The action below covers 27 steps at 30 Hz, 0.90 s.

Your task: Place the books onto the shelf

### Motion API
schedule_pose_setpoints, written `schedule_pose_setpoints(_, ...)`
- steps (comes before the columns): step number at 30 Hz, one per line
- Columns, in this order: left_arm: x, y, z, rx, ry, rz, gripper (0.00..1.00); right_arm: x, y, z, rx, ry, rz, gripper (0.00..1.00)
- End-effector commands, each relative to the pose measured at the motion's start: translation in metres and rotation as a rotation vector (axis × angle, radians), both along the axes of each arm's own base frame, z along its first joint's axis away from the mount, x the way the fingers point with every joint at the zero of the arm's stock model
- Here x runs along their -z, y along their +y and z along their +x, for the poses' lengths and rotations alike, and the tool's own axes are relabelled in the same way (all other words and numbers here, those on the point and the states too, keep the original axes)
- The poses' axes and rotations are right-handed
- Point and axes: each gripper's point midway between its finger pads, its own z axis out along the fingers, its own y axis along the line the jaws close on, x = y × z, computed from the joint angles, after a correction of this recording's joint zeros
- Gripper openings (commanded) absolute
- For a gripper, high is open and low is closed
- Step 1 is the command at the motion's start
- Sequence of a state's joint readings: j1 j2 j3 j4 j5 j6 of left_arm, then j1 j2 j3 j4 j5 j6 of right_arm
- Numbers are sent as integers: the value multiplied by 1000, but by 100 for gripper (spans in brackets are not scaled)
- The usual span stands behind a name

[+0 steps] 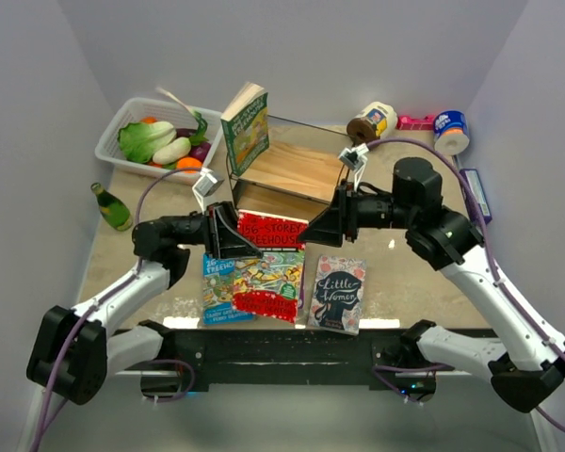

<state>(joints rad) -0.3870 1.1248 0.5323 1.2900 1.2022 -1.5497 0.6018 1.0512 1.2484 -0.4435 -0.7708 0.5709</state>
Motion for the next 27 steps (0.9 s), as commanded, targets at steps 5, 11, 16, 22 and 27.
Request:
schedule_pose_setpoints(5, -64, 2, 16, -227, -483, -26, 0, -35, -49, 33, 383, -200, -77, 63)
schedule_pose_setpoints(11, -122, 20, 86, -697, -618, 41, 0, -23, -94, 77, 745, -217, -160, 65)
schedule_pose_setpoints(16, -136, 39, 138, -997, -643, 62, 0, -9, -119, 110, 968, -221, -206, 65)
schedule_pose_setpoints(22, -120, 36, 183, -1201, -705, 199, 0, 15, -132, 142, 1124, -208, -287, 66)
schedule_pose_setpoints(27, -115, 37, 206, -1355, -726, 251, 0, 39, -126, 166, 1188, -181, -302, 65)
